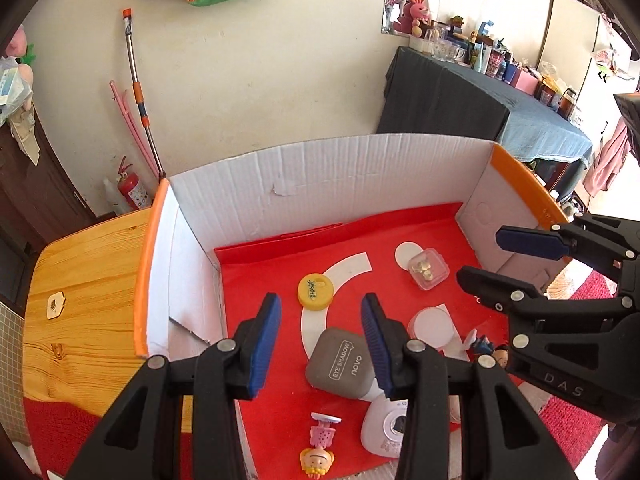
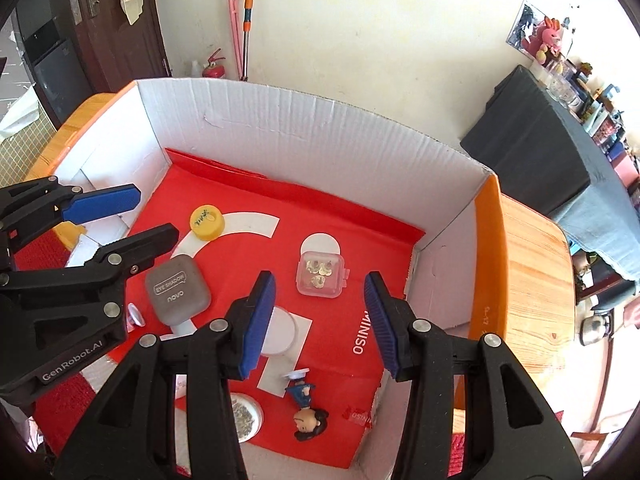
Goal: Organize objects
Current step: 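Withdraw both open tools from the box back over the mat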
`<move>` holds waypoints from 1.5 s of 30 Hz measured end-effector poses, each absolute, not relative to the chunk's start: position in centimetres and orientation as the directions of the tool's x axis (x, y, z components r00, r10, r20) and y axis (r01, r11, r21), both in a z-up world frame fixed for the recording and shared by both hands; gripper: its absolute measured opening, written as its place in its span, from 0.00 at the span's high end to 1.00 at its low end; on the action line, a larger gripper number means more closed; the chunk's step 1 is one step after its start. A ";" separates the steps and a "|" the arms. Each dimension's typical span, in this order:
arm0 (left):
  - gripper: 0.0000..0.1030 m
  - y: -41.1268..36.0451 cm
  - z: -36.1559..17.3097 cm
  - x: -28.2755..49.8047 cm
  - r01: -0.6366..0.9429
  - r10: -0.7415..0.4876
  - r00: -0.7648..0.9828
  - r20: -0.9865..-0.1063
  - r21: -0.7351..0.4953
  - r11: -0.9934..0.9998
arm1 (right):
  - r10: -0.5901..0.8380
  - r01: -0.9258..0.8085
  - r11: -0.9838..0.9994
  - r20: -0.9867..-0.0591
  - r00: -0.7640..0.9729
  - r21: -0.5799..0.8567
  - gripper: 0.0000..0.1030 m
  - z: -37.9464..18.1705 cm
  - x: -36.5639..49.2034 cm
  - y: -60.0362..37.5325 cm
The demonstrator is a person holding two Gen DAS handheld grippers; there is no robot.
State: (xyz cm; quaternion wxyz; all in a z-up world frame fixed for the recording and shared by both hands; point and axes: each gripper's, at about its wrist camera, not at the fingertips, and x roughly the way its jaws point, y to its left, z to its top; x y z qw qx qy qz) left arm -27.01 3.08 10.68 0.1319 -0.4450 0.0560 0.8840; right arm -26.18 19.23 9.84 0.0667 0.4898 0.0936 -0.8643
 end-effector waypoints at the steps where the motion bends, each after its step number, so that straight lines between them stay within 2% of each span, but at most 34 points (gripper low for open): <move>1: 0.54 3.0 11.0 -26.6 -0.282 0.183 -0.579 -0.794 -0.015 -0.959 | -0.027 0.205 -0.974 -0.852 -0.523 -0.095 0.56 10.2 -25.1 18.5; 8: 0.47 1.7 13.3 -23.3 -0.273 0.200 -0.650 -0.733 -0.020 -0.962 | -0.048 0.199 -0.976 -0.797 -0.602 -0.091 0.51 12.9 -21.9 17.6; 10: 0.43 1.4 13.7 -22.3 -0.270 0.208 -0.668 -0.715 -0.029 -0.962 | -0.058 0.201 -0.976 -0.780 -0.623 -0.088 0.44 13.3 -21.8 18.0; 14: 0.41 1.2 14.4 -20.3 -0.264 0.210 -0.697 -0.685 -0.028 -0.964 | -0.097 0.208 -0.976 -0.748 -0.657 -0.056 0.43 14.3 -20.0 18.1; 21: 0.30 0.5 15.1 -16.5 -0.256 0.224 -0.751 -0.622 -0.038 -0.966 | -0.127 0.204 -0.978 -0.696 -0.707 -0.029 0.40 14.7 -16.0 18.3; 27: 0.20 0.2 14.7 -13.4 -0.242 0.219 -0.788 -0.575 -0.037 -0.969 | -0.144 0.205 -0.978 -0.641 -0.754 -0.021 0.33 15.1 -12.0 18.3; 37: 0.13 -0.5 13.0 -9.9 -0.226 0.245 -0.796 -0.553 -0.103 -0.969 | -0.127 0.182 -0.982 -0.561 -0.818 -0.043 0.19 14.5 -6.6 18.2; 42: 0.05 -0.7 12.1 -7.6 -0.198 0.209 -0.827 -0.521 -0.078 -0.977 | -0.130 0.174 -0.984 -0.532 -0.837 -0.033 0.15 13.4 -4.5 18.3; 45: 0.04 -0.9 11.2 -6.5 -0.192 0.203 -0.832 -0.516 -0.075 -0.979 | -0.130 0.165 -0.986 -0.527 -0.840 -0.019 0.08 12.2 -3.7 18.6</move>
